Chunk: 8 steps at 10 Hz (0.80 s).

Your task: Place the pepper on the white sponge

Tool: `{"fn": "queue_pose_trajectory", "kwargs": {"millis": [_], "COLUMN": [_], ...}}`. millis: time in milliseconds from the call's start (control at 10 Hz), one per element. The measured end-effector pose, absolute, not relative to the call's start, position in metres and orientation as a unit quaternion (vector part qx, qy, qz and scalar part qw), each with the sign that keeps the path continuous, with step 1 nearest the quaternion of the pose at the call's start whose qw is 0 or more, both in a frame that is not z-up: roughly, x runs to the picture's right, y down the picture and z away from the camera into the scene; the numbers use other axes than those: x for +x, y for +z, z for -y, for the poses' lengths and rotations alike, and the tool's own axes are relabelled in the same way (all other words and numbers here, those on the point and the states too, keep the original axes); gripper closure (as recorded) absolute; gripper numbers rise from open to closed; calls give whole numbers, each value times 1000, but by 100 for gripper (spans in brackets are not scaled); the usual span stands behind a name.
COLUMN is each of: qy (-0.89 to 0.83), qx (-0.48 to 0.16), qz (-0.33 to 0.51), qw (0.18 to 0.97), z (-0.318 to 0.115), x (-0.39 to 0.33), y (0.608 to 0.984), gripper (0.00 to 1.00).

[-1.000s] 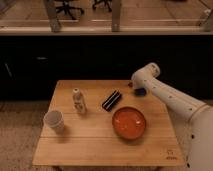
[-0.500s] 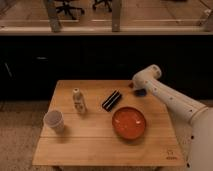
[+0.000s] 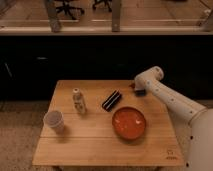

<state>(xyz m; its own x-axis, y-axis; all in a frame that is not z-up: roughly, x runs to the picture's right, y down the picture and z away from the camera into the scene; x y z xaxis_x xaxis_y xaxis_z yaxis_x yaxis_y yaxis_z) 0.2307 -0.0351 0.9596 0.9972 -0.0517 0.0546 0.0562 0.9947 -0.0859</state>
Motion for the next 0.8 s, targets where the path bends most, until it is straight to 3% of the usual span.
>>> {"fn": "queue_pose_trajectory", "kwargs": {"millis": [800], "qy": [-11], "qx": [-51], "qz": [29], "qw": [998], "z": [32], "x": [226], "y": [970], "gripper": [100]}}
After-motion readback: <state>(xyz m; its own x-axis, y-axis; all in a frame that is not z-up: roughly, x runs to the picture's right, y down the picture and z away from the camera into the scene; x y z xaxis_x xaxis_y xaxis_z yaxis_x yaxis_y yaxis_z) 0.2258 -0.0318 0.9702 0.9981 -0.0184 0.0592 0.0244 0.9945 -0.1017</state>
